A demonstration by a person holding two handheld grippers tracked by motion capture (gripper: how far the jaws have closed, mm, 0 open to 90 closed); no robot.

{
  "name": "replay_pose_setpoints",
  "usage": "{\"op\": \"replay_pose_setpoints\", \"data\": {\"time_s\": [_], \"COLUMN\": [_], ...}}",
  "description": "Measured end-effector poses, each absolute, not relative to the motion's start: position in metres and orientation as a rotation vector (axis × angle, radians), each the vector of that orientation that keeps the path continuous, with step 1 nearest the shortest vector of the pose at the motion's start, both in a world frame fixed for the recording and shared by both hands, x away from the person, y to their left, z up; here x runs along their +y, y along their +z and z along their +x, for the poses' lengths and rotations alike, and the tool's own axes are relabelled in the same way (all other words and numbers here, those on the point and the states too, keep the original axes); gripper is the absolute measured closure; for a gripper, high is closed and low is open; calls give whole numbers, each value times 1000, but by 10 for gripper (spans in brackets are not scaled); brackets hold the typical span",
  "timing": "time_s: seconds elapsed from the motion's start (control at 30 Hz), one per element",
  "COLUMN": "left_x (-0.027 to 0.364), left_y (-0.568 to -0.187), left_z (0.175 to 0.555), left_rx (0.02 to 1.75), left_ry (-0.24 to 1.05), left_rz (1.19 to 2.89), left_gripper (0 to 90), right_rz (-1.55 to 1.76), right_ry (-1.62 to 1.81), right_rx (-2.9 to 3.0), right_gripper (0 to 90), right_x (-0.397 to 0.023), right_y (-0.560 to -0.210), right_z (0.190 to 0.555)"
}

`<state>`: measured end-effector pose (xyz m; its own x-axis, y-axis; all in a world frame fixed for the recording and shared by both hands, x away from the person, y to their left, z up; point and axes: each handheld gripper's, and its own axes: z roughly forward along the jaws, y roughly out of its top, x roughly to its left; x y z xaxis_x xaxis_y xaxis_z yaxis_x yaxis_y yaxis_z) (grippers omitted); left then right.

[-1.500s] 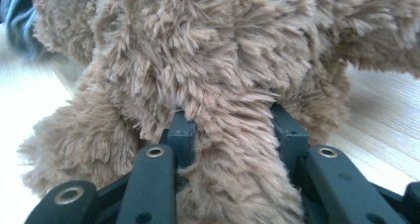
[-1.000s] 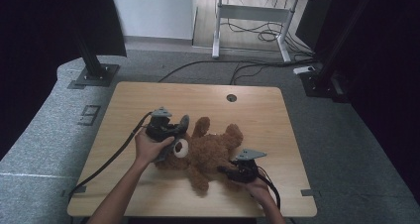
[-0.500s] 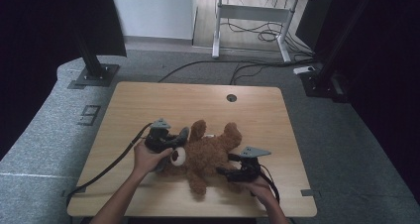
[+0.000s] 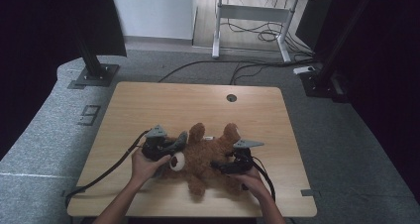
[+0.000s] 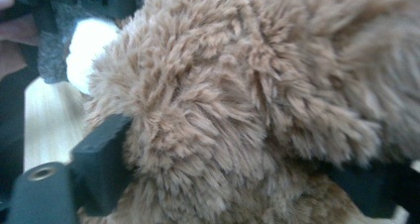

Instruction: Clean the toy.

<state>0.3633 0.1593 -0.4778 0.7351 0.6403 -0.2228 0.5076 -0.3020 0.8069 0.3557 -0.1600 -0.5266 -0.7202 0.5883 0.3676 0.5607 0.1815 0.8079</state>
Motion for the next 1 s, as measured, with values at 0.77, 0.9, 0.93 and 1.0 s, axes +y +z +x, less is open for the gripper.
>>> {"op": "replay_pose_setpoints", "data": {"time_s": [0.77,0.9,0.93,1.0], "left_x": [146,148,150,153], "left_y": [-478,-478,-477,-472], "left_z": [431,421,416,408], "left_rx": [970,945,933,921], "left_ry": [168,149,144,143], "left_rz": [1857,1869,1871,1869], "left_gripper": [757,757,757,757], "right_rz": [1110,1031,1017,978], "right_ry": [1459,1468,1471,1475], "right_rx": [2081,2092,2094,2112], "right_gripper": [570,565,564,564], "right_x": [-155,-157,-158,-161], "right_y": [-524,-526,-526,-527], "right_z": [394,385,383,375]}}
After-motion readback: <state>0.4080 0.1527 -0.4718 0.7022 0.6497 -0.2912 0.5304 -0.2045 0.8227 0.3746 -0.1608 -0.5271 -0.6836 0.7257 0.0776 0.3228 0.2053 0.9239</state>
